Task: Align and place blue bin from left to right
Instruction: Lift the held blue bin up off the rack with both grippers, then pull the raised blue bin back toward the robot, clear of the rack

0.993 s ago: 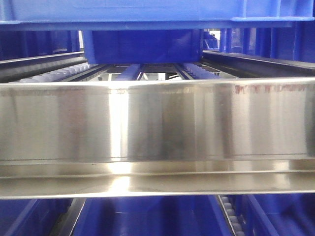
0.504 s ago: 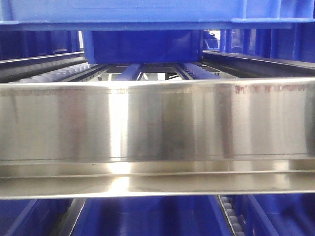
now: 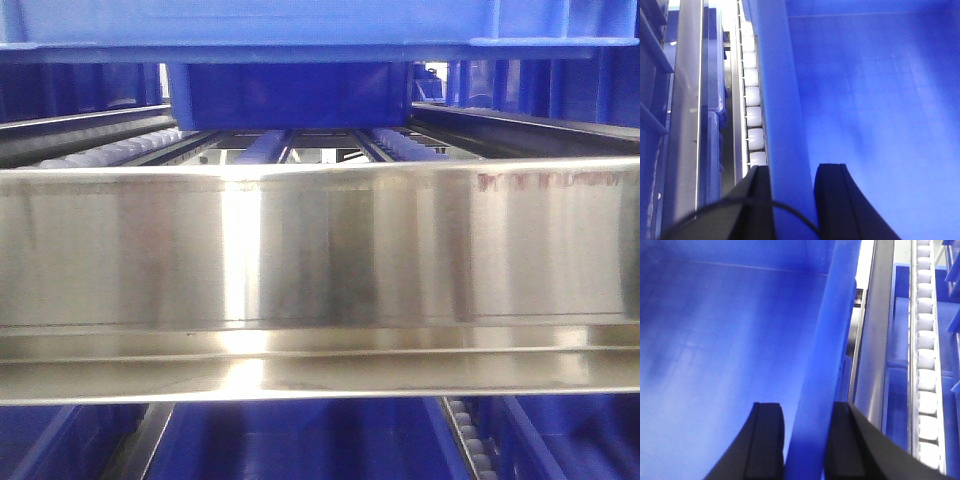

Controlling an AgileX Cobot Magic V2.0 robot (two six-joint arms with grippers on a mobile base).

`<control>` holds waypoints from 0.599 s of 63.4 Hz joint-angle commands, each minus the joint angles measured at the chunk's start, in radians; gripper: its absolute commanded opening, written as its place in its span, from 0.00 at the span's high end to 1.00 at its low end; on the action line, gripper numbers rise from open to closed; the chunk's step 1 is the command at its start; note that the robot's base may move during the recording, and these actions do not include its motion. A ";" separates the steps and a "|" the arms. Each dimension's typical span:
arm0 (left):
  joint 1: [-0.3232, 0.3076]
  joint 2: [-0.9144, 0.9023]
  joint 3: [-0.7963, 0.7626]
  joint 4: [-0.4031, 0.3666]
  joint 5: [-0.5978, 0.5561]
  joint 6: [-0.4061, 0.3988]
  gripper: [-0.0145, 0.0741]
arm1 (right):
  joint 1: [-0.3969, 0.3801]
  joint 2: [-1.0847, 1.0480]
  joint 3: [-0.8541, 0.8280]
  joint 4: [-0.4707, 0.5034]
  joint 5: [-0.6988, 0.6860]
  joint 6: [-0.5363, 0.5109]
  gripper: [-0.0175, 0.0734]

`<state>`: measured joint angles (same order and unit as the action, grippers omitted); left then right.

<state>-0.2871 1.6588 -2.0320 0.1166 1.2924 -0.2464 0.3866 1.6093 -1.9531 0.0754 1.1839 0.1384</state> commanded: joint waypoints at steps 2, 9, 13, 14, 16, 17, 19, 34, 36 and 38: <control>0.001 -0.029 -0.024 0.029 -0.071 0.007 0.85 | -0.004 -0.026 -0.013 -0.036 -0.050 -0.033 0.89; 0.001 -0.029 -0.024 0.029 -0.071 0.007 0.85 | -0.004 -0.026 -0.013 -0.036 -0.052 -0.033 0.89; 0.001 -0.029 -0.024 0.029 -0.071 0.007 0.85 | -0.004 -0.026 -0.013 -0.036 -0.052 -0.033 0.89; 0.001 -0.029 -0.024 0.029 -0.071 0.007 0.85 | -0.004 -0.026 -0.013 -0.036 -0.052 -0.033 0.89; 0.001 -0.029 -0.024 0.029 -0.071 0.007 0.85 | -0.004 -0.026 -0.013 -0.036 -0.052 -0.033 0.89; 0.001 -0.029 -0.024 0.029 -0.071 0.007 0.85 | -0.004 -0.026 -0.013 -0.036 -0.052 -0.033 0.89; 0.001 -0.029 -0.024 0.029 -0.071 0.007 0.85 | -0.004 -0.026 -0.013 -0.036 -0.052 -0.033 0.89; 0.001 -0.029 -0.024 0.029 -0.071 0.007 0.85 | -0.004 -0.026 -0.013 -0.036 -0.071 -0.033 0.89; 0.001 -0.029 -0.024 0.029 -0.071 0.007 0.85 | -0.004 -0.026 -0.013 -0.036 -0.073 -0.033 0.89; 0.001 -0.029 -0.024 0.029 -0.071 0.007 0.85 | -0.004 -0.026 -0.013 -0.036 -0.075 -0.033 0.89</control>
<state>-0.2871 1.6588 -2.0320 0.1190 1.2924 -0.2464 0.3866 1.6093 -1.9531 0.0754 1.1734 0.1384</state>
